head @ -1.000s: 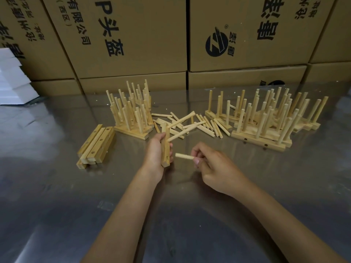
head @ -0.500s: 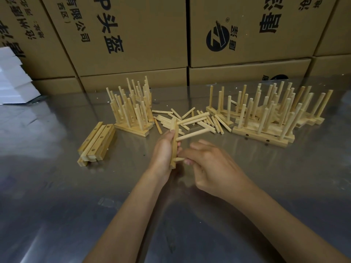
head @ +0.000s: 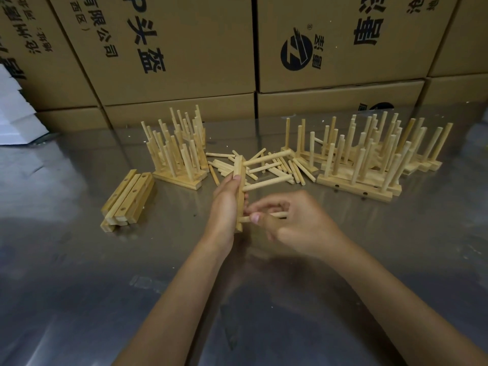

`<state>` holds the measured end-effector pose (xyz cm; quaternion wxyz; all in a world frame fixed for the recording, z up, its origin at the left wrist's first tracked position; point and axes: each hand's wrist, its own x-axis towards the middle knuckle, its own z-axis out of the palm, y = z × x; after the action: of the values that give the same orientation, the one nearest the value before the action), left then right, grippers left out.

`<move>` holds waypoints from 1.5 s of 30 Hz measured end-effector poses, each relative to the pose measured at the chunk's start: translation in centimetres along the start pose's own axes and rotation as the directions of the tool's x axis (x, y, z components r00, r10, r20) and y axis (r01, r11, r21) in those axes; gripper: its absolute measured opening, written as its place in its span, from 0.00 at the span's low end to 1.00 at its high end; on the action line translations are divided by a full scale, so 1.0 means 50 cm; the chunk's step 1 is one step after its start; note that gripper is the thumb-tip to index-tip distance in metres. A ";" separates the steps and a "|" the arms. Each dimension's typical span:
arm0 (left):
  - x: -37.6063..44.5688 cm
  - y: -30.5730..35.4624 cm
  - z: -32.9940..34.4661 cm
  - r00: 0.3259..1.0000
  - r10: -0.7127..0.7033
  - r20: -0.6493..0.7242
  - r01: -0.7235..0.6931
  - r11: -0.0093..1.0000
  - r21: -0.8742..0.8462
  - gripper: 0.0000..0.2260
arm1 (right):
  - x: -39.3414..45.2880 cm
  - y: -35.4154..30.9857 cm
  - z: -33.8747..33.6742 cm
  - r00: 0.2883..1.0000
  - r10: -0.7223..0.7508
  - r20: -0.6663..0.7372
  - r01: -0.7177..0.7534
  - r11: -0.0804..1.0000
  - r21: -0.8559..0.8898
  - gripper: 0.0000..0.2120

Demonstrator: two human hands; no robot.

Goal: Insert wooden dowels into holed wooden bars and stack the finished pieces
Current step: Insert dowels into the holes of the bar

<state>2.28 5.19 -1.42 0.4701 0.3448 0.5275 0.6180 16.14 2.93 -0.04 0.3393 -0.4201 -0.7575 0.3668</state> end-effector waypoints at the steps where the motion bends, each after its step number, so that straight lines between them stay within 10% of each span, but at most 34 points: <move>1: -0.004 0.000 0.001 1.000 0.020 0.011 -0.020 1.000 0.019 0.15 | -0.003 -0.005 -0.004 0.999 0.037 0.022 -0.038 0.997 0.061 0.05; 4: -0.013 0.001 0.001 0.991 0.106 0.076 -0.113 0.989 0.096 0.10 | -0.012 -0.009 -0.005 0.993 -0.028 0.112 0.063 0.946 -0.319 0.08; 9: 0.004 0.011 -0.016 0.998 -0.005 0.065 0.001 0.998 0.058 0.13 | -0.032 -0.029 0.038 0.946 -0.287 0.151 0.271 0.445 -0.854 0.17; 17: 0.002 -0.005 -0.003 0.970 0.055 0.238 -0.105 0.974 0.203 0.15 | -0.008 0.001 0.040 0.983 0.169 0.068 -0.146 0.954 -0.261 0.13; 30: 0.019 -0.009 -0.014 0.998 -0.051 0.037 0.055 0.993 -0.108 0.10 | 0.009 0.012 -0.028 0.866 0.288 0.409 -0.470 0.747 0.470 0.20; 39: 0.034 -0.005 -0.030 0.999 -0.049 -0.009 0.045 0.966 -0.255 0.10 | 0.013 0.054 0.070 0.957 0.145 -0.251 -0.143 0.989 0.027 0.10; 45: 0.036 0.000 -0.052 0.993 -0.101 -0.055 0.102 0.995 0.006 0.12 | 0.019 0.081 0.054 0.940 0.124 -0.318 -0.121 0.992 0.030 0.04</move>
<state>-0.71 6.02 -2.08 0.4850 0.3027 0.5596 0.6000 15.12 4.57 -4.62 0.4360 -0.5184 -0.6632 0.3184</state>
